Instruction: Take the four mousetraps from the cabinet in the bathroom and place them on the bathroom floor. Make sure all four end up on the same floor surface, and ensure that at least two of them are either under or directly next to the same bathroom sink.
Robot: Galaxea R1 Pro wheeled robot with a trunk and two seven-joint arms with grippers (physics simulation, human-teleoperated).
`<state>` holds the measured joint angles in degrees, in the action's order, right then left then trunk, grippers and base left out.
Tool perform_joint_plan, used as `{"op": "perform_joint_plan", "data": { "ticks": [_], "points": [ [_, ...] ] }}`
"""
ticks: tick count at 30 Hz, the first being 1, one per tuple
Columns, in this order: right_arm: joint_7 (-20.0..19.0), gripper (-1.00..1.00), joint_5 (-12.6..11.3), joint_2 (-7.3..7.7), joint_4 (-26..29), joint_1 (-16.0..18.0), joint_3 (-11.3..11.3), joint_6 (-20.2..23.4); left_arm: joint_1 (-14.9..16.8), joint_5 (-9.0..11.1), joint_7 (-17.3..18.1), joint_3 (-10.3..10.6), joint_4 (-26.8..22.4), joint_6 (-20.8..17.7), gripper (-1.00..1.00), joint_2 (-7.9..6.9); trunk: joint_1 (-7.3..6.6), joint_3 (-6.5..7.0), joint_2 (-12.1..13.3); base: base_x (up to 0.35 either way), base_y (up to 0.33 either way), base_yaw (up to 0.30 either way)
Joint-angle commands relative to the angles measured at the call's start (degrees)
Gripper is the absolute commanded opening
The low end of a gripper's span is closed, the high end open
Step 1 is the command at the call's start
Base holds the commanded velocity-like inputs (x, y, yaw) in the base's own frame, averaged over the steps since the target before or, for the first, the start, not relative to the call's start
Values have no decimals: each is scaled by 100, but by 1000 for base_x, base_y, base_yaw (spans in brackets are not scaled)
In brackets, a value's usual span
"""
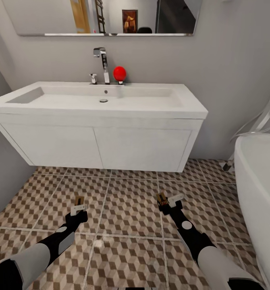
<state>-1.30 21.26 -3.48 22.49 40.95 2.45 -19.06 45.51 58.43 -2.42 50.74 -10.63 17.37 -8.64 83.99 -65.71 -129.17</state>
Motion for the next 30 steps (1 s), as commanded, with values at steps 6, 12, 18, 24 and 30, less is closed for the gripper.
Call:
{"op": "perform_joint_plan", "data": {
  "ticks": [6, 12, 18, 24, 30],
  "points": [
    [-28, -100, 9, -3, 1, 4, 27, -19, 2, 19, -48, 47, -17, 25, -100, -5, 131, -169, -244, 0, 0, 0],
    [-31, -100, 9, -3, 8, 5, 27, -27, 2, 19, -48, 29, -33, 29, -100, -8, 263, -333, -484, 0, 0, 0],
    [-36, -100, 9, -3, 184, -40, 24, -28, 2, 13, -70, 24, -91, 30, -100, -22, 395, -498, -725, 0, 0, 0],
    [-30, -100, 14, -3, 230, -95, 27, -150, 2, 11, -83, 44, -62, 344, -100, -24, 526, -662, -966, 0, 0, 0],
    [-24, -100, 14, -3, 230, -103, 27, -255, 2, 11, -82, 49, -45, 550, -100, -18, 658, -826, -1206, 0, 0, 0]
  ]
}}
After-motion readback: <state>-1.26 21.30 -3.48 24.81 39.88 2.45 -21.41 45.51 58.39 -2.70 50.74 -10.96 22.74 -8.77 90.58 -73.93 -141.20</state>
